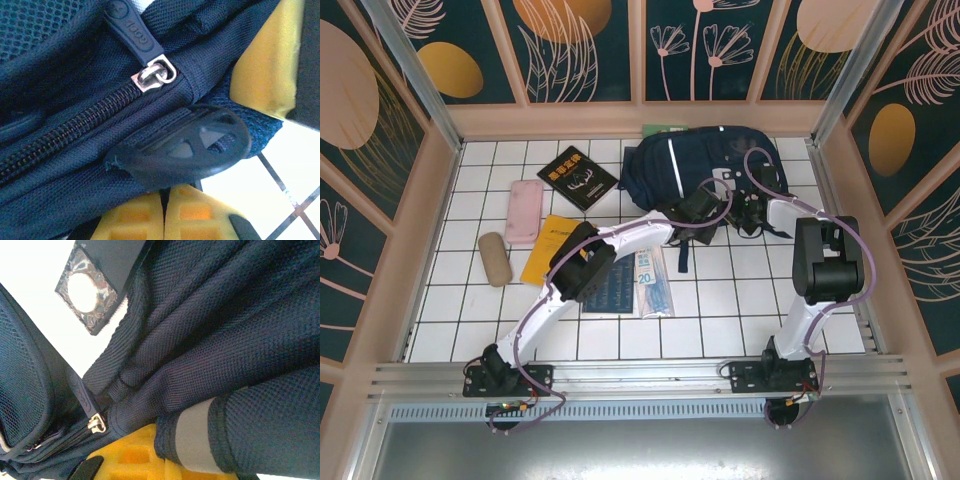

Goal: Pack the student bag
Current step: Unzip the student bag at the top-center of the table.

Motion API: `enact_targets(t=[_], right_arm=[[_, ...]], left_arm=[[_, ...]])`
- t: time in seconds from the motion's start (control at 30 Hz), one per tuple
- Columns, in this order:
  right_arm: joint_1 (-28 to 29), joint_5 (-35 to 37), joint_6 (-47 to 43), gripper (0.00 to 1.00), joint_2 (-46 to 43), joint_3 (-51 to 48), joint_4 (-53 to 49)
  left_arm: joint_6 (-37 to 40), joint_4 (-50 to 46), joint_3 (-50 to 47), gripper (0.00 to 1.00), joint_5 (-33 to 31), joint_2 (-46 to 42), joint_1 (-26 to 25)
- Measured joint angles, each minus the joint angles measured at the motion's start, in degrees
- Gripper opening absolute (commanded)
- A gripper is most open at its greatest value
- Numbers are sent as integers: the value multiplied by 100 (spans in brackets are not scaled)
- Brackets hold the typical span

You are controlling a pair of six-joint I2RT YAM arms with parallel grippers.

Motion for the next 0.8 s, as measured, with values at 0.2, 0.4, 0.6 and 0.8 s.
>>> enact_targets(t=[0.2, 0.4, 0.6, 0.8], right_arm=[[-68, -50, 2, 0, -122, -234, 157], [-328, -291, 2, 0, -321, -627, 326], [-675, -439, -2, 0, -562, -918, 374], [-872, -682, -20, 0, -647, -1003, 398]], left_arm=[[-149, 13, -555, 0, -407, -372, -11], [-428, -181, -1305, 0, -837, -968, 164], [-533, -227, -2065, 0, -1187, -1606, 577], [-520, -216, -2459, 0, -1237, -2024, 953]])
